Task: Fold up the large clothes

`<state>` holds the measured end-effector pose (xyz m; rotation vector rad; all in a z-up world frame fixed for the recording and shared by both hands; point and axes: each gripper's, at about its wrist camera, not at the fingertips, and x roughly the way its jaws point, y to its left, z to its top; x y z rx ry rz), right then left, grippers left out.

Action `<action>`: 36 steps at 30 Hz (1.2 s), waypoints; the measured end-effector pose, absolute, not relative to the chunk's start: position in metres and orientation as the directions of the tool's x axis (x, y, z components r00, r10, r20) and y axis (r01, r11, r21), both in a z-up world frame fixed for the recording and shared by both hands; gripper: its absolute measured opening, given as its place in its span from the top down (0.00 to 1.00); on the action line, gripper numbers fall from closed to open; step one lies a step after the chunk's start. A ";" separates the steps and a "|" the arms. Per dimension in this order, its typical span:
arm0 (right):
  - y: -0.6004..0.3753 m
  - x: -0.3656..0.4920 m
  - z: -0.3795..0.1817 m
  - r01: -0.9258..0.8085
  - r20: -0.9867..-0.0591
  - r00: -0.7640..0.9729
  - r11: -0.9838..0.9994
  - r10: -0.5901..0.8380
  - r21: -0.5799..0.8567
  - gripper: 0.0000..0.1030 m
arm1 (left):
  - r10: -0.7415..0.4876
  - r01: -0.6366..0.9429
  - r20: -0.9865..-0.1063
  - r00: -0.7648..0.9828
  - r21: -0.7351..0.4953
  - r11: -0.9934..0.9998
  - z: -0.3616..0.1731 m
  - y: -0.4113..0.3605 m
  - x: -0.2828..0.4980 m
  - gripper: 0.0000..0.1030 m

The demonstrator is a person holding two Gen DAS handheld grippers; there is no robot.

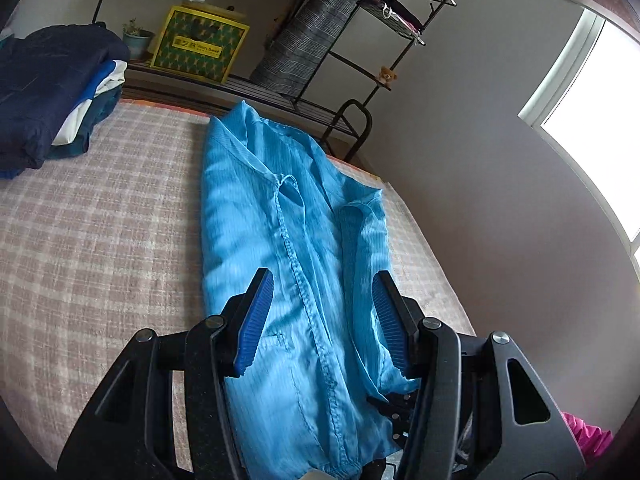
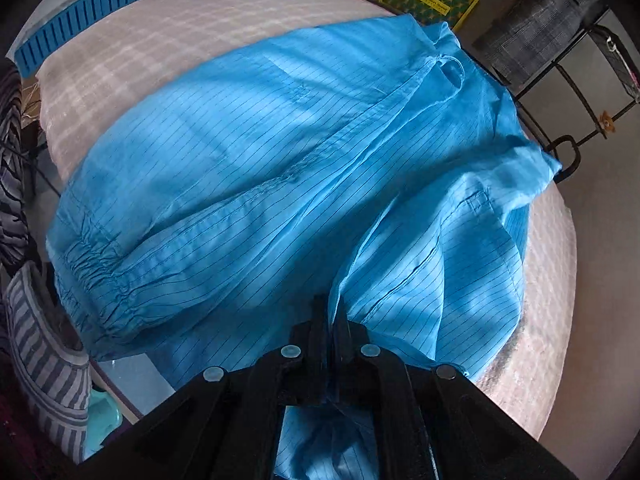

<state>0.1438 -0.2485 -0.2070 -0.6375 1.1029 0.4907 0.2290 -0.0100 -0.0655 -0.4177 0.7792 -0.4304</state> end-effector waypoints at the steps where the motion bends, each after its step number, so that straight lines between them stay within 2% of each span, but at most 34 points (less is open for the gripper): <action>1: -0.254 0.144 -0.199 -0.648 -0.930 0.355 0.742 0.094 -0.173 0.80 | -0.515 0.217 -0.575 0.636 -0.507 0.834 -0.065 -0.007 0.231 0.48; 3: -0.271 0.144 -0.178 -0.622 -0.922 0.335 0.781 0.193 -0.062 0.70 | -0.513 0.223 -0.573 0.639 -0.500 0.837 -0.065 -0.003 0.235 0.48; 8: -0.311 0.160 -0.126 -0.521 -0.875 0.370 0.849 0.313 0.083 0.68 | -0.529 0.237 -0.565 0.633 -0.510 0.827 -0.067 0.002 0.245 0.48; 12: -0.333 0.205 -0.096 -0.419 -0.845 0.448 0.903 0.293 0.091 0.56 | -0.538 0.236 -0.568 0.623 -0.520 0.821 -0.073 0.004 0.252 0.48; 17: -0.332 0.288 -0.084 -0.326 -0.831 0.478 0.936 0.285 0.134 0.55 | -0.549 0.241 -0.560 0.621 -0.530 0.813 -0.071 0.010 0.255 0.48; 23: -0.296 0.375 -0.111 -0.279 -0.857 0.494 0.960 0.144 0.001 0.55 | -0.557 0.227 -0.553 0.620 -0.554 0.801 -0.071 0.028 0.257 0.48; 27: -0.274 0.411 -0.147 -0.270 -0.875 0.484 0.947 -0.024 -0.175 0.56 | -0.563 0.208 -0.555 0.612 -0.574 0.792 -0.074 0.043 0.259 0.48; 31: -0.268 0.436 -0.170 -0.228 -0.867 0.479 0.934 -0.139 -0.275 0.60 | -0.565 0.198 -0.547 0.618 -0.587 0.785 -0.072 0.057 0.259 0.48; 32: -0.270 0.443 -0.177 -0.208 -0.871 0.466 0.937 -0.159 -0.282 0.66 | -0.565 0.199 -0.546 0.619 -0.588 0.784 -0.072 0.059 0.260 0.48; 34: -0.275 0.450 -0.184 -0.176 -0.880 0.447 0.949 -0.159 -0.261 0.97 | -0.571 0.202 -0.541 0.618 -0.593 0.780 -0.071 0.062 0.260 0.48; 36: -0.282 0.451 -0.178 -0.136 -0.877 0.470 0.973 -0.101 -0.186 1.00 | -0.584 0.206 -0.533 0.612 -0.605 0.769 -0.070 0.064 0.260 0.48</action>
